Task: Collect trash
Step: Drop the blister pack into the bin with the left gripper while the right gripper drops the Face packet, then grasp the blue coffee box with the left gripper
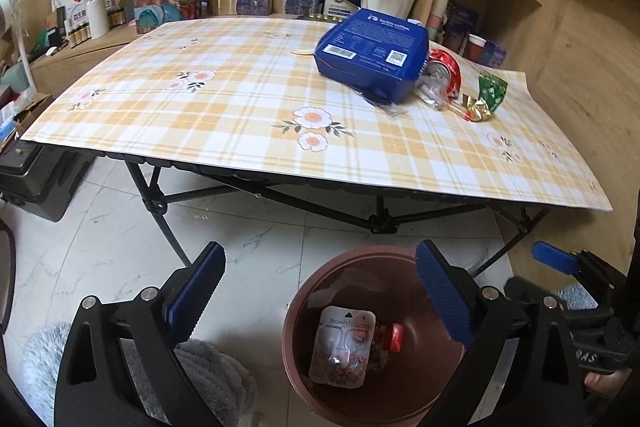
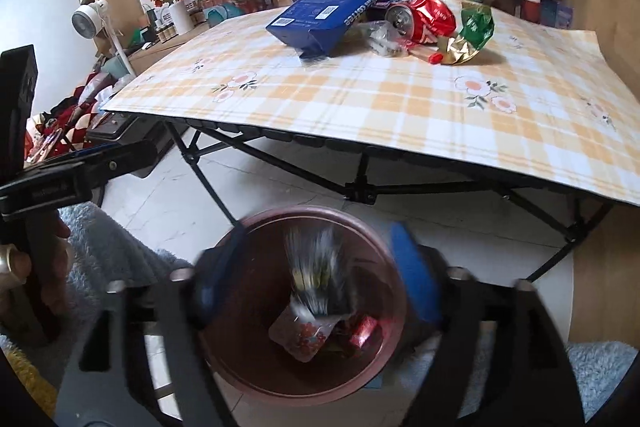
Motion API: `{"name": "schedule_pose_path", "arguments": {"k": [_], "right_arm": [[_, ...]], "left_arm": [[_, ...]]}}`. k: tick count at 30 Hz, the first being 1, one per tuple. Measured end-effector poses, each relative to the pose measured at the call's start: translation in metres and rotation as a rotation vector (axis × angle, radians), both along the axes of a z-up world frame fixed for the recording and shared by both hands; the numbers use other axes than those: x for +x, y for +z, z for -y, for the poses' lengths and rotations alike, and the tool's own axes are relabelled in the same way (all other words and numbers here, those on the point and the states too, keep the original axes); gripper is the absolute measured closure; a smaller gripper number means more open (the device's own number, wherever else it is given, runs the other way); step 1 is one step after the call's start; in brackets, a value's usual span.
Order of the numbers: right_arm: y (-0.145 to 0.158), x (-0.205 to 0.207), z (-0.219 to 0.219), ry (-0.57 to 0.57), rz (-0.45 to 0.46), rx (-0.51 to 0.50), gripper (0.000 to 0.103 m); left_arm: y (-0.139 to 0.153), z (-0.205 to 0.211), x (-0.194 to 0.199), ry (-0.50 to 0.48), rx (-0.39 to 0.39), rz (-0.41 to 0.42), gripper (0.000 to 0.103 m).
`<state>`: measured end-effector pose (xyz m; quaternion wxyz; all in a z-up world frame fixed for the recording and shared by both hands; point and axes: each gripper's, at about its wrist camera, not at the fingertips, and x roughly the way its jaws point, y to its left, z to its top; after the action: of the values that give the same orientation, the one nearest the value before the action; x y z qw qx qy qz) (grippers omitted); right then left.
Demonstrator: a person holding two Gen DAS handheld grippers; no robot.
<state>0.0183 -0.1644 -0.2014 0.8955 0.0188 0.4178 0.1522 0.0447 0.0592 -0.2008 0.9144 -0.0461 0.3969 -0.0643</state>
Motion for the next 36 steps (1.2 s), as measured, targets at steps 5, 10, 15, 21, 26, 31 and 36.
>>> {"name": "schedule_pose_path", "arguments": {"k": [5, 10, 15, 21, 26, 31, 36], "right_arm": [[-0.003, 0.005, 0.005, -0.049, -0.019, -0.015, 0.006], [-0.001, 0.009, 0.015, -0.092, -0.030, -0.006, 0.006], [0.017, 0.016, 0.026, -0.171, 0.003, -0.045, 0.006], [0.046, 0.018, 0.048, -0.213, 0.062, 0.009, 0.006], [0.054, 0.024, 0.062, -0.237, 0.055, 0.110, 0.006], [0.056, 0.026, 0.068, -0.252, 0.093, 0.140, 0.006], [0.061, 0.028, 0.081, -0.282, 0.129, 0.170, 0.006]], "left_arm": [[0.001, -0.003, 0.000, 0.015, -0.001, 0.005, 0.009], [0.003, -0.001, -0.002, 0.016, 0.021, 0.015, 0.009], [0.013, 0.004, 0.001, 0.025, 0.080, 0.057, 0.009], [0.036, 0.010, 0.005, 0.013, 0.091, 0.141, 0.009], [0.054, 0.013, 0.007, -0.024, 0.106, 0.201, 0.009], [0.064, 0.011, 0.011, -0.036, 0.096, 0.231, 0.009], [0.067, 0.015, 0.018, -0.050, 0.101, 0.232, 0.009]]}}
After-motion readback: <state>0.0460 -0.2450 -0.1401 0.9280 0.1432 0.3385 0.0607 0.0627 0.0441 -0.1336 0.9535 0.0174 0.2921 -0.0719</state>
